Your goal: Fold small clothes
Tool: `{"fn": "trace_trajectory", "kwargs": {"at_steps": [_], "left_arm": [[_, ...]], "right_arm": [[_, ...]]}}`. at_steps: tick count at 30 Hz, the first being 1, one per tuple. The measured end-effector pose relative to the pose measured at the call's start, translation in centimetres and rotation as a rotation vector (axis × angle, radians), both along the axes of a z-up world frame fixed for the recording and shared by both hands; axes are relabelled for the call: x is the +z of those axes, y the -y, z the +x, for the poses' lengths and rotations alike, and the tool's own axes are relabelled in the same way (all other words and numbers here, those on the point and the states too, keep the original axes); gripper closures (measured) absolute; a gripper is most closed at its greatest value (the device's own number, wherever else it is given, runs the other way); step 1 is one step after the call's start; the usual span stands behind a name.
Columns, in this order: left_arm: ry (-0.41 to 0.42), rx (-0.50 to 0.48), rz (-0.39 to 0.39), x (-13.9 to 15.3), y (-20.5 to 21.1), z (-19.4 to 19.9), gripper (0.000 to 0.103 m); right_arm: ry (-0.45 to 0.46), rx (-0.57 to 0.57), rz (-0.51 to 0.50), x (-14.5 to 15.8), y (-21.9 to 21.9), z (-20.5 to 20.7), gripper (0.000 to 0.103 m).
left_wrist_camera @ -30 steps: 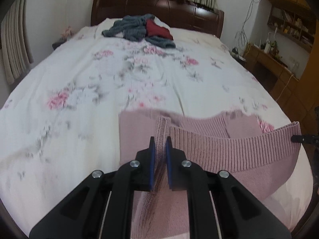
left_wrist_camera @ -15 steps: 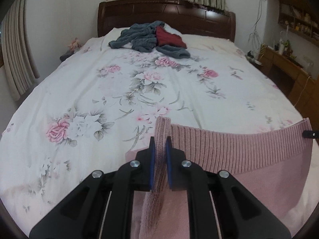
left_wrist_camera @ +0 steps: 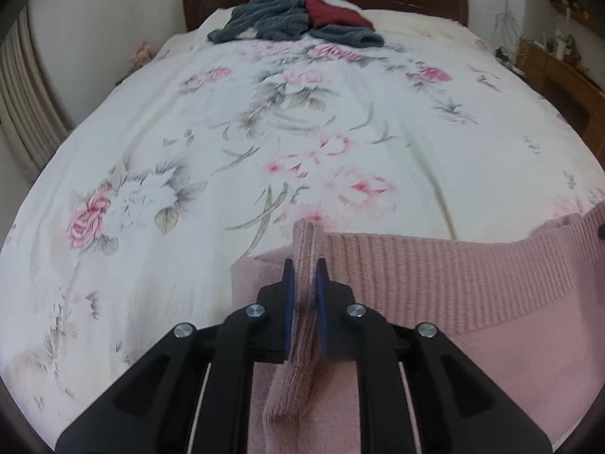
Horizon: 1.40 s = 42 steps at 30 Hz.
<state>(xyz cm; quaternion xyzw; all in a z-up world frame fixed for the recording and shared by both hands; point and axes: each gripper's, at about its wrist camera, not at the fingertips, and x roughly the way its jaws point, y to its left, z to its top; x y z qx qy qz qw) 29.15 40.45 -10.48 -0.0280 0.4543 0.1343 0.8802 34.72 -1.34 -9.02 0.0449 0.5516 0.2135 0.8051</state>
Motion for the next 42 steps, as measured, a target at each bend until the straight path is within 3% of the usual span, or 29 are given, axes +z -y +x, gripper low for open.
{"fn": "trace_trajectory", "kwargs": {"at_steps": [4, 6, 8, 10, 13, 23, 29, 39, 42], "left_arm": [[-0.03, 0.026, -0.032, -0.6, -0.9, 0.3, 0.088], [-0.021, 0.049, -0.061, -0.1, -1.6, -0.2, 0.078], [-0.024, 0.087, -0.077, 0.2, -2.3, -0.6, 0.061], [-0.029, 0.11, -0.131, 0.6, -3.3, -1.5, 0.061], [-0.021, 0.106, -0.149, 1.7, -3.4, -3.0, 0.061], [-0.042, -0.076, -0.168, 3.8, 3.3, -9.9, 0.052], [-0.085, -0.108, -0.234, 2.3, 5.9, -13.0, 0.047], [-0.156, -0.087, -0.212, -1.5, 6.2, -14.6, 0.047], [-0.172, -0.09, -0.207, -2.3, 6.0, -14.8, 0.047]], "right_arm": [[-0.018, -0.02, -0.013, -0.9, 0.5, 0.2, 0.088], [-0.013, -0.031, -0.023, -0.8, 1.0, 0.0, 0.083], [-0.01, -0.036, -0.009, -0.4, 1.6, -0.4, 0.082], [-0.009, -0.036, 0.008, 0.3, 2.5, -1.1, 0.082], [-0.014, -0.023, 0.014, 1.4, 3.5, -2.8, 0.08], [-0.08, 0.017, 0.1, 2.8, 6.8, -11.4, 0.072], [-0.114, 0.034, 0.121, 1.8, 7.6, -15.6, 0.065], [-0.148, 0.089, 0.081, -1.5, 6.1, -18.5, 0.065], [-0.163, 0.097, 0.078, -2.0, 5.6, -18.4, 0.08]]}}
